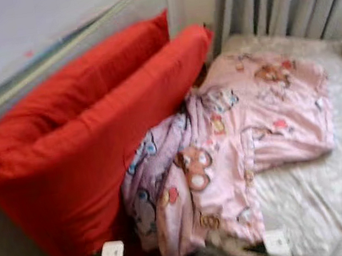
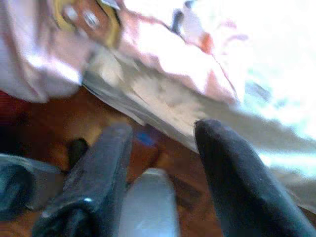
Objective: Clean up the room
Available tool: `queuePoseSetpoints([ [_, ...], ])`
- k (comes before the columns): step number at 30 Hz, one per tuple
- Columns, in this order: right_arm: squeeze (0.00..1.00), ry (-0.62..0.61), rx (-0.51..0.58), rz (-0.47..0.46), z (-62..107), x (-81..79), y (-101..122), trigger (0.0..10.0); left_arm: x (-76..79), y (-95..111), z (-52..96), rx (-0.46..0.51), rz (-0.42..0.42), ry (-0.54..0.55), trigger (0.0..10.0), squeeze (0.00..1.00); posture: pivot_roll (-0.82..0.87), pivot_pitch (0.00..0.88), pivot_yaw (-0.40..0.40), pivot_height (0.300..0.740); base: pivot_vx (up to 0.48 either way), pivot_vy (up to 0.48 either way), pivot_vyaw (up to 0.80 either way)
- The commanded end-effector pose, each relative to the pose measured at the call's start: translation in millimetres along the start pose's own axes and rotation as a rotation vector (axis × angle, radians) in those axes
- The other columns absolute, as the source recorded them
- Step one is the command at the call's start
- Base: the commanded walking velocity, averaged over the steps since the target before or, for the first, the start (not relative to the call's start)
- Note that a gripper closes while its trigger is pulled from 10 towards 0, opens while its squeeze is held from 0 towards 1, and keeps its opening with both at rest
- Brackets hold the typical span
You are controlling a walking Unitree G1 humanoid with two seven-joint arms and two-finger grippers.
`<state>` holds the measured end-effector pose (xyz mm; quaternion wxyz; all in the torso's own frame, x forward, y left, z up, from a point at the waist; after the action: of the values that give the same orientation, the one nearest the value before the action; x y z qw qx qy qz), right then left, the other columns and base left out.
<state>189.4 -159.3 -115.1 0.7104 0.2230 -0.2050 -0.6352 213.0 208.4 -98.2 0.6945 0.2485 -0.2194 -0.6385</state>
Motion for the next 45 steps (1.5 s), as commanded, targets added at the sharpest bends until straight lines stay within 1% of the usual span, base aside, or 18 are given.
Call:
queuePoseSetpoints([
  [1,0.00,-0.029,-0.011,-0.013,2.2,10.2,-6,10.0,2.6,1,-0.3,0.007,-0.002,-0.008,10.0,0.00,-0.08,0.037,0.018,0.740,0.000,0.000,0.00],
  [8,0.00,-0.066,0.040,-0.060,3.0,13.3,-2,10.0,4.3,5,-0.4,0.034,0.012,-0.019,10.0,0.00,-0.08,0.028,0.017,0.740,0.000,0.000,0.00],
  [9,0.00,-0.072,0.069,-0.085,3.6,13.9,0,10.0,4.6,8,-0.4,0.053,0.021,-0.021,10.0,0.00,-0.08,0.026,0.018,0.740,0.000,0.000,0.00],
  [12,0.00,-0.071,0.085,-0.091,3.8,13.9,2,10.0,4.9,11,-0.5,0.071,0.019,-0.020,10.0,0.00,-0.09,0.023,0.019,0.740,0.000,0.000,0.00],
  [14,0.00,-0.064,0.119,-0.098,4.5,13.5,5,10.0,6.9,24,-1.0,0.133,0.017,-0.025,10.0,0.00,-0.08,0.021,0.018,0.740,0.000,0.000,0.00],
  [16,0.00,-0.058,0.147,-0.102,5.1,13.2,8,10.0,7.4,38,-1.2,0.195,0.040,-0.024,10.0,0.00,-0.08,0.021,0.017,0.740,0.000,0.000,0.00],
  [18,0.00,-0.057,0.154,-0.104,5.3,13.2,9,10.0,7.1,42,-1.1,0.212,0.048,-0.023,10.0,0.00,-0.08,0.021,0.017,0.740,0.000,0.000,0.00],
  [20,0.00,-0.061,0.172,-0.104,5.9,14.0,10,10.0,5.4,56,-0.3,0.274,0.094,-0.021,10.0,0.00,-0.09,0.029,0.018,0.740,0.000,0.000,0.00],
  [22,0.00,-0.062,0.175,-0.105,6.1,14.2,10,10.0,5.4,58,0.0,0.285,0.101,-0.023,10.0,0.00,-0.09,0.029,0.018,0.740,0.000,0.000,0.00],
  [24,0.00,-0.068,0.202,-0.076,7.1,15.2,13,10.0,8.4,76,4.1,0.394,0.101,-0.046,10.0,0.00,-0.09,0.040,0.016,0.740,0.000,0.000,0.00],
  [28,0.00,-0.061,0.232,-0.069,8.3,15.4,15,10.0,12.0,91,10.1,0.500,0.107,-0.064,10.0,0.00,-0.09,0.057,0.010,0.740,0.000,0.000,0.00],
  [29,0.00,-0.061,0.232,-0.069,8.3,15.4,15,10.0,12.0,91,10.1,0.500,0.107,-0.064,10.0,0.00,-0.09,0.057,0.010,0.740,0.000,0.000,0.00],
  [34,0.00,-0.039,0.273,-0.007,10.2,14.1,19,10.0,16.4,100,19.5,0.608,0.091,-0.095,10.0,0.00,-0.10,0.069,0.010,0.740,0.000,0.000,0.00],
  [36,0.00,-0.041,0.287,-0.011,11.1,14.7,20,10.0,16.5,102,24.5,0.651,0.088,-0.104,10.0,0.00,-0.10,0.074,0.009,0.740,0.000,0.000,0.00],
  [40,0.00,-0.053,0.299,-0.006,12.4,16.4,19,10.0,14.4,103,31.1,0.695,0.096,-0.103,10.0,0.00,-0.10,0.081,0.004,0.740,0.000,0.000,0.00],
  [41,0.00,-0.064,0.307,-0.011,13.2,17.8,19,10.0,15.2,100,34.9,0.712,0.092,-0.108,10.0,0.00,-0.10,0.083,-0.001,0.740,0.000,0.000,0.00],
  [43,0.00,-0.069,0.309,-0.013,13.4,18.4,19,10.0,15.5,99,36.5,0.719,0.088,-0.111,10.0,0.00,-0.10,0.083,-0.001,0.740,0.000,0.000,0.00],
  [45,0.00,-0.077,0.316,-0.015,14.3,20.1,18,10.0,14.9,96,44.0,0.746,0.083,-0.115,10.0,0.00,-0.11,0.084,-0.008,0.740,0.000,0.000,0.00],
])
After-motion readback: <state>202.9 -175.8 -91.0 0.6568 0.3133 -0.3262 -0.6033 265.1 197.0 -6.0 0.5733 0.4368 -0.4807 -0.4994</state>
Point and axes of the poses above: a point about 5 cm out from each wrist's last joint towards the gripper, its own z axis pointing back from the gripper into the wrist, its own y axis along the axis of the wrist's last joint, x = y × z, the point moved 3 cm from there along -z, pointing out of the wrist towards the gripper, and after that the axes turned 6 degrees about z, right-handed, at the moved point
